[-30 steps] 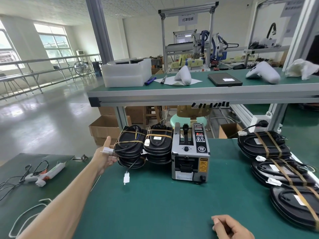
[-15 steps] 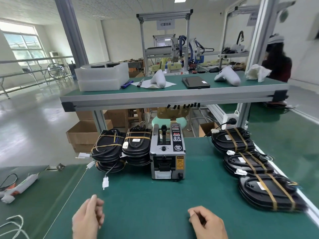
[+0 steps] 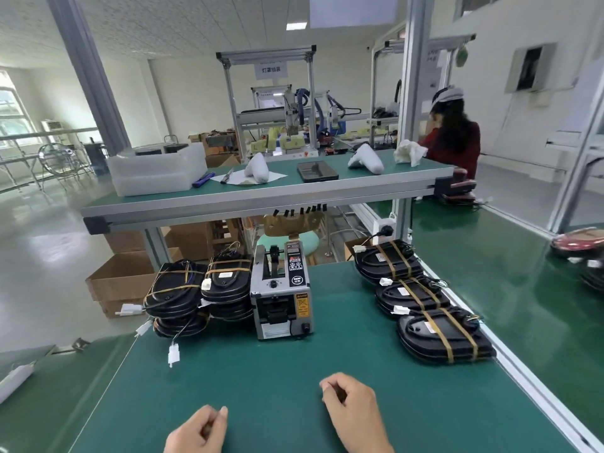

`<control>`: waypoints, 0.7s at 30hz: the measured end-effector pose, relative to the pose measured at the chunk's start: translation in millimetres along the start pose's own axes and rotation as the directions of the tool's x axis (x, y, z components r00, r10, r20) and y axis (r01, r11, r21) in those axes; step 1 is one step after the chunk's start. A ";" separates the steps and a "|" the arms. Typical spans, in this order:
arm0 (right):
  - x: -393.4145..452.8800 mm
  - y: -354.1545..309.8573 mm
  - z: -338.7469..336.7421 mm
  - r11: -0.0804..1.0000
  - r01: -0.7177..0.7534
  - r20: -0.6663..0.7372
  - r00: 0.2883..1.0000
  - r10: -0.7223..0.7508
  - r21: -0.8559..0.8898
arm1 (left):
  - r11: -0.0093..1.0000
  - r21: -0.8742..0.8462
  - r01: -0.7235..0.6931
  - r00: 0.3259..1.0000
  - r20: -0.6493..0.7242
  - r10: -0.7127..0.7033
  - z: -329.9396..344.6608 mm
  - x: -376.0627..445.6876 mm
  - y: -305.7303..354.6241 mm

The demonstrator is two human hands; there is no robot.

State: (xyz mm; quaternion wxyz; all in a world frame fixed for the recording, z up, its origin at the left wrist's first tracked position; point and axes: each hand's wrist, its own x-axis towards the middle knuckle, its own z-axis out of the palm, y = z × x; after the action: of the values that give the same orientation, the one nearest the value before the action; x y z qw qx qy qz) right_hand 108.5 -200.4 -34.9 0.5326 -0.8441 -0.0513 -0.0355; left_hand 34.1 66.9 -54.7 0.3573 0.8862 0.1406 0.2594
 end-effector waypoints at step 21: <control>23.0 19.8 -95.7 0.233 -0.314 0.050 0.685 0.727 0.920 | 0.973 -0.075 0.221 0.975 0.007 -0.221 -9.7 0.5 13.4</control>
State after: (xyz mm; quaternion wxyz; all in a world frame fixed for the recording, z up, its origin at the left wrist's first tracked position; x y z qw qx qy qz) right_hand 133.2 -294.2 -8.8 0.8622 -0.3766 0.3387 0.0134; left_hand 29.9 63.1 -39.1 0.4168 0.8508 0.2286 0.2239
